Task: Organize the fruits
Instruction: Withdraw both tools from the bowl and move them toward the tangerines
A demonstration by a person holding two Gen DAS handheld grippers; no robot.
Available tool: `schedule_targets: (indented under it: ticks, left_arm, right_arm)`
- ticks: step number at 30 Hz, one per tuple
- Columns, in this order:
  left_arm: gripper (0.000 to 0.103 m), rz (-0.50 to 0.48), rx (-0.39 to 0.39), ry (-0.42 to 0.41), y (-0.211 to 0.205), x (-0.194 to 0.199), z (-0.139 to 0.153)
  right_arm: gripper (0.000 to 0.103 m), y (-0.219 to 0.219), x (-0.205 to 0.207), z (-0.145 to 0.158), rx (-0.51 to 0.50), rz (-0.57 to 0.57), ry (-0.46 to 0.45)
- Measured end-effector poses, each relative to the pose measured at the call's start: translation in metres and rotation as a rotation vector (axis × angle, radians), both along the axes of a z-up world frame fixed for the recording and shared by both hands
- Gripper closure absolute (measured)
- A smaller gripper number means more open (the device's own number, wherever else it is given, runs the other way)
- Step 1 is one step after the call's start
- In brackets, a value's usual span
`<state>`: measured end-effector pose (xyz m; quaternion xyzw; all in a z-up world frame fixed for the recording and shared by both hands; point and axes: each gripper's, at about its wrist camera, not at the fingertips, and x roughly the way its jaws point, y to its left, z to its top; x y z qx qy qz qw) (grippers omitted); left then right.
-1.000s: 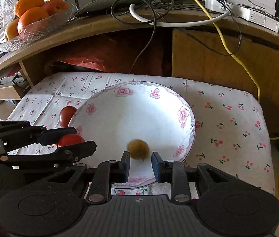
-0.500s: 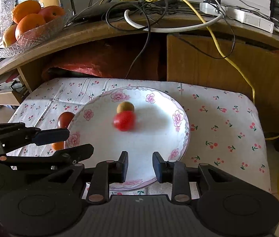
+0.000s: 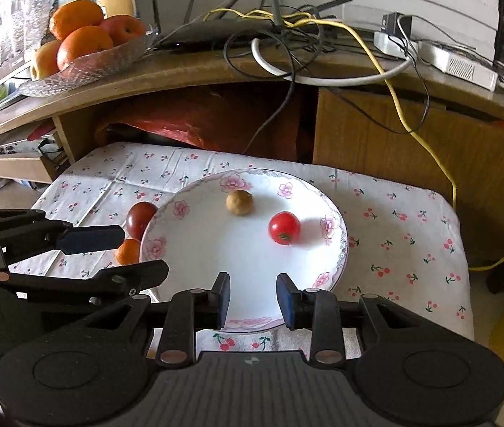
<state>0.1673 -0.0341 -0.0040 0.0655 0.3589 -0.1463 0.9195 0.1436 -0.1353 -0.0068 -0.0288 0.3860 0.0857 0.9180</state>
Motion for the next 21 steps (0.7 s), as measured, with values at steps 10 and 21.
schedule_targets:
  ticks: [10,21]
  left_arm:
    - [0.051,-0.016,0.015,-0.009,0.010,-0.019,0.003]
    - [0.051,-0.066,0.042,0.015,0.039,-0.056,-0.003]
  right_arm:
    - [0.073,0.011,-0.013,0.000,-0.025,0.047,-0.001]
    - [0.073,0.022,-0.043,-0.012,-0.018,0.137,0.057]
